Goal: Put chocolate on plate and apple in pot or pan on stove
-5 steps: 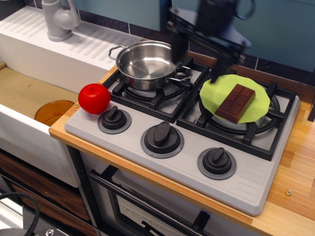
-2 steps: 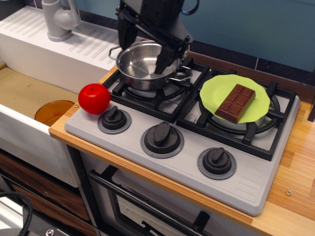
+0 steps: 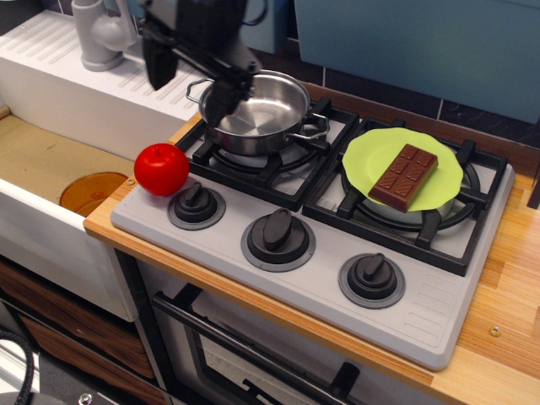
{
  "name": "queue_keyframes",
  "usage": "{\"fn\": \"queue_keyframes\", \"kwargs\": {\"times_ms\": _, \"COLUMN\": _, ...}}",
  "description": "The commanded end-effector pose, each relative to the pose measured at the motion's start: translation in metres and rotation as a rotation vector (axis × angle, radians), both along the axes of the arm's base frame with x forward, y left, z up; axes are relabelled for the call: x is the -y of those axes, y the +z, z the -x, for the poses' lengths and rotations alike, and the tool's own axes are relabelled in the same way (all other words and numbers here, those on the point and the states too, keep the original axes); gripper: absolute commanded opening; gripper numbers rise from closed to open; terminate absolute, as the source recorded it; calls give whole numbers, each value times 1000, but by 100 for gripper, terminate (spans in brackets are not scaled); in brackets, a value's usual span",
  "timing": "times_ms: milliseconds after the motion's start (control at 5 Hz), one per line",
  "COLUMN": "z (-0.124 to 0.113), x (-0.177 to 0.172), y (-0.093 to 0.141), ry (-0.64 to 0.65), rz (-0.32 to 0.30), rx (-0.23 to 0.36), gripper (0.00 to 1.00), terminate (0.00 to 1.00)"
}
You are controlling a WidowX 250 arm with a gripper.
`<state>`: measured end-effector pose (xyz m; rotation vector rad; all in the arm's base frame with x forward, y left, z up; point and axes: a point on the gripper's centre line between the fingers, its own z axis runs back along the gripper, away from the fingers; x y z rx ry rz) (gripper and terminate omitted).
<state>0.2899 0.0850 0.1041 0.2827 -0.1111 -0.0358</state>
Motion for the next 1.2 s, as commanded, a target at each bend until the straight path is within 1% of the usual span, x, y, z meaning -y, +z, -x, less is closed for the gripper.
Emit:
{"fn": "queue_keyframes", "kwargs": {"times_ms": 0, "z": 11, "x": -17, "y": 4, "ry": 39, "rz": 29, "rx": 73, "gripper": 100, "terminate": 0}}
{"fn": "queue_keyframes", "kwargs": {"times_ms": 200, "z": 11, "x": -12, "y": -3, "ry": 22, "rz": 55, "rx": 97, "gripper": 100, "terminate": 0}}
{"fn": "queue_keyframes", "kwargs": {"times_ms": 800, "z": 11, "x": -12, "y": -3, "ry": 22, "rz": 55, "rx": 97, "gripper": 100, "terminate": 0}}
{"fn": "queue_keyframes", "kwargs": {"times_ms": 1000, "z": 7, "x": -8, "y": -8, "ry": 21, "rz": 10, "rx": 124, "gripper": 100, "terminate": 0}}
